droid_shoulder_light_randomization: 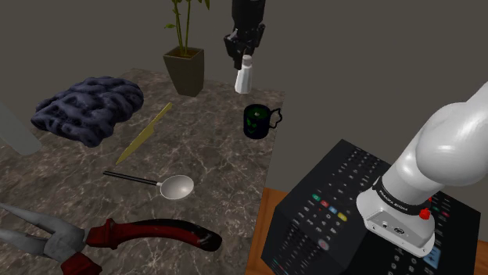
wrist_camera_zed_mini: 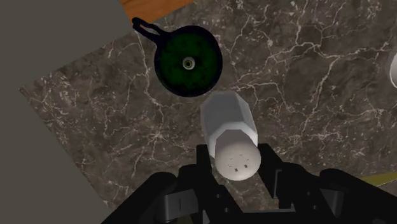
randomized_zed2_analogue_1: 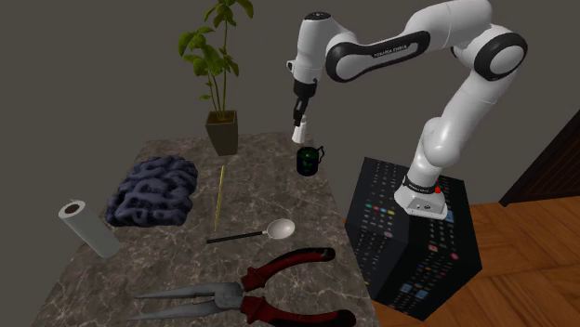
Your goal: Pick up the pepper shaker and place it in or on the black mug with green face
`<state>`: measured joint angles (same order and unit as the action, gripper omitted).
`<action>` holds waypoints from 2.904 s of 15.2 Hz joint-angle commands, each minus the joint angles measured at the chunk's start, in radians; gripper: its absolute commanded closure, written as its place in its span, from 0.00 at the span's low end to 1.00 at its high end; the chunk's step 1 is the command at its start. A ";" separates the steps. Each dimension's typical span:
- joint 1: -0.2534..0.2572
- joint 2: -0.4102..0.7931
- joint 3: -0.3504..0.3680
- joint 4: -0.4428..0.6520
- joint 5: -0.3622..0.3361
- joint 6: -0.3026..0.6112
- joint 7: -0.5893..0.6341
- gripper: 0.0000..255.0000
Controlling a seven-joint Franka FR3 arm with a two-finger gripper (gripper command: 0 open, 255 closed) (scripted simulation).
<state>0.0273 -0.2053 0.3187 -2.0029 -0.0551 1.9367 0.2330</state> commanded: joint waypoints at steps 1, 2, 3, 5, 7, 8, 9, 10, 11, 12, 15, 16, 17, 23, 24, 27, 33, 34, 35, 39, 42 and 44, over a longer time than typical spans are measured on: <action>-0.011 -0.061 -0.031 -0.046 0.019 -0.008 -0.053 1.00; -0.016 -0.089 -0.048 -0.069 0.026 -0.012 -0.077 1.00; -0.021 -0.117 -0.064 -0.090 0.031 -0.016 -0.101 1.00; -0.031 -0.174 -0.101 -0.133 0.039 -0.027 -0.153 1.00; -0.029 -0.174 -0.100 -0.160 0.039 -0.001 -0.150 1.00; -0.029 -0.174 -0.100 -0.173 0.039 0.013 -0.149 1.00; -0.029 -0.173 -0.099 -0.186 0.039 0.026 -0.148 1.00; -0.029 -0.173 -0.099 -0.199 0.038 0.040 -0.147 1.00; -0.029 -0.172 -0.098 -0.212 0.038 0.053 -0.146 1.00; -0.028 -0.170 -0.097 -0.224 0.038 0.067 -0.145 1.00; -0.028 -0.165 -0.095 -0.260 0.037 0.108 -0.141 1.00; -0.028 -0.163 -0.094 -0.272 0.037 0.121 -0.140 1.00; -0.028 -0.161 -0.093 -0.283 0.036 0.135 -0.138 1.00; -0.029 -0.142 -0.088 -0.347 0.031 0.218 -0.129 1.00; -0.029 -0.138 -0.087 -0.358 0.030 0.232 -0.127 1.00; -0.029 -0.131 -0.085 -0.372 0.029 0.252 -0.124 1.00; -0.030 -0.131 -0.085 -0.372 0.029 0.252 -0.124 1.00; -0.030 -0.130 -0.085 -0.371 0.028 0.253 -0.124 0.00; -0.030 -0.131 -0.085 -0.371 0.029 0.253 -0.124 0.00; -0.030 -0.131 -0.085 -0.372 0.029 0.252 -0.124 0.00; -0.024 -0.176 -0.089 -0.310 0.040 0.147 -0.132 0.00; -0.022 -0.186 -0.090 -0.292 0.042 0.119 -0.134 0.00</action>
<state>0.0058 -0.3892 0.2308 -2.3081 -0.0130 2.0721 0.1025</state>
